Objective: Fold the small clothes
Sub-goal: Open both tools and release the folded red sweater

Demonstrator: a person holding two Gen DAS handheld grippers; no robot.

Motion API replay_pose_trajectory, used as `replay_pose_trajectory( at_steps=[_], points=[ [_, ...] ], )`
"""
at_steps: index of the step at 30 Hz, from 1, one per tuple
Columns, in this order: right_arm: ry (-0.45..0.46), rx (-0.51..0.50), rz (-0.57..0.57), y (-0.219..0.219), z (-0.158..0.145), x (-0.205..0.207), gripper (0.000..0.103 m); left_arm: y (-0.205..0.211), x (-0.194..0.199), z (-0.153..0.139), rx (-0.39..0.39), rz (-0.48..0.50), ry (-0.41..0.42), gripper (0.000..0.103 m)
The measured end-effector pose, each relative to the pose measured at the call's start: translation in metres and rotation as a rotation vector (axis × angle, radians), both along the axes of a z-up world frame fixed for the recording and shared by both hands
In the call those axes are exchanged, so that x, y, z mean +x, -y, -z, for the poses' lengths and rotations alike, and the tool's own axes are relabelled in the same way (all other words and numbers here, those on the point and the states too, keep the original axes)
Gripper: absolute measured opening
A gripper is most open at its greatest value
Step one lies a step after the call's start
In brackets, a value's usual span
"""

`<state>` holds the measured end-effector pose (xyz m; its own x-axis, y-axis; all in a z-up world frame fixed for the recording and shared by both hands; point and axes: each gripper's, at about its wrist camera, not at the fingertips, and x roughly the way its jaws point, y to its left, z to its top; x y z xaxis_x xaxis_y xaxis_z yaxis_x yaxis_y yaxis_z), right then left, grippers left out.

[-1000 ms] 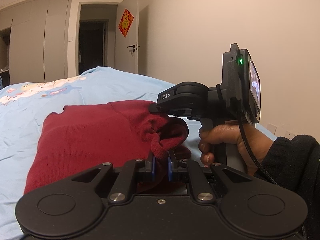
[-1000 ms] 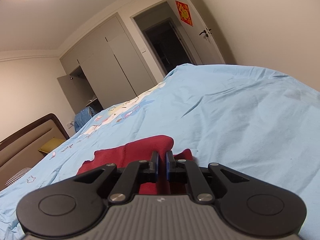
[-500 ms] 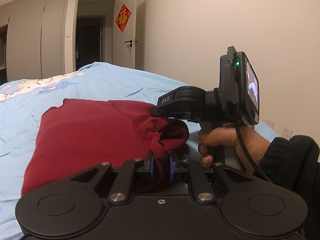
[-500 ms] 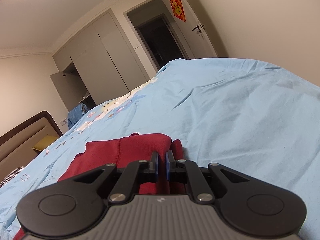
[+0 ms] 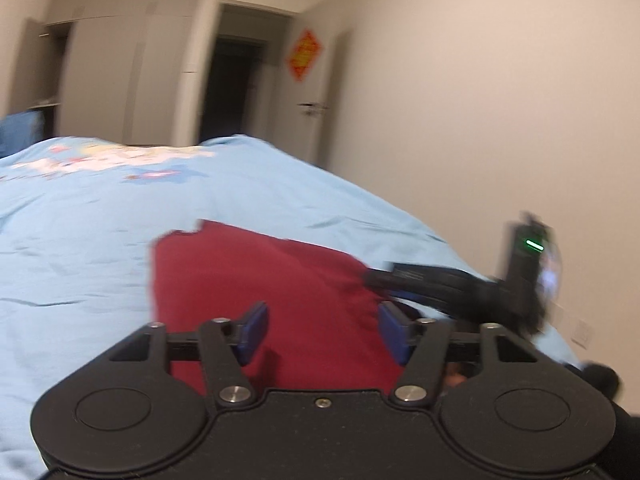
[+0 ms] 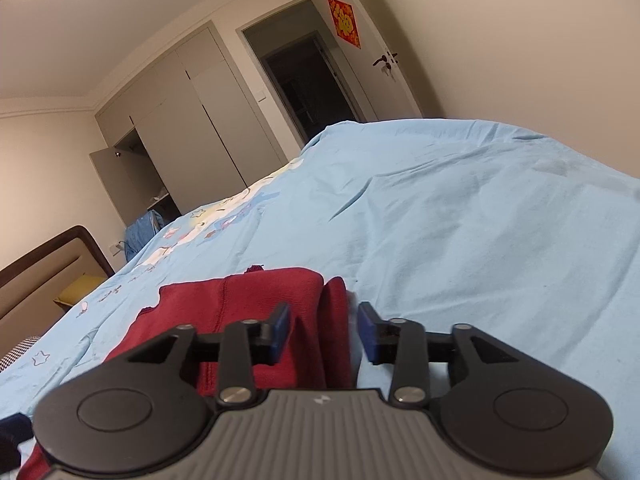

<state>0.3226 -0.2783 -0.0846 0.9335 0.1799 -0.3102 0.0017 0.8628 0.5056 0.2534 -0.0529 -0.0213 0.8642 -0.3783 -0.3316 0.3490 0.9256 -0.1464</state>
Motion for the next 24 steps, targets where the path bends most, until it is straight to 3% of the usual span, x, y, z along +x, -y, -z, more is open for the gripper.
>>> replay_pose_trajectory(
  at_steps=[2,5,10,12,20,24],
  points=[
    [0.004,0.004,-0.004,0.001,0.0,-0.006,0.07,-0.011,0.006,-0.001,-0.007,-0.066,-0.018,0.082],
    [0.015,0.009,-0.032,0.0,0.002,-0.017,0.086,-0.028,0.013,0.001,-0.038,-0.138,-0.054,0.092],
    [0.015,0.0,-0.073,-0.003,0.008,-0.026,0.093,-0.049,0.026,0.011,-0.058,-0.214,-0.145,0.102],
    [0.008,-0.021,-0.071,-0.007,0.011,-0.027,0.092,-0.052,0.031,0.018,-0.051,-0.23,-0.185,0.102],
    [0.027,-0.077,-0.092,-0.017,0.018,-0.032,0.051,-0.064,0.035,0.041,-0.101,-0.227,-0.278,0.102],
    [0.026,-0.053,-0.1,-0.013,0.021,-0.032,0.05,-0.064,0.035,0.044,-0.109,-0.223,-0.282,0.102]
  ],
)
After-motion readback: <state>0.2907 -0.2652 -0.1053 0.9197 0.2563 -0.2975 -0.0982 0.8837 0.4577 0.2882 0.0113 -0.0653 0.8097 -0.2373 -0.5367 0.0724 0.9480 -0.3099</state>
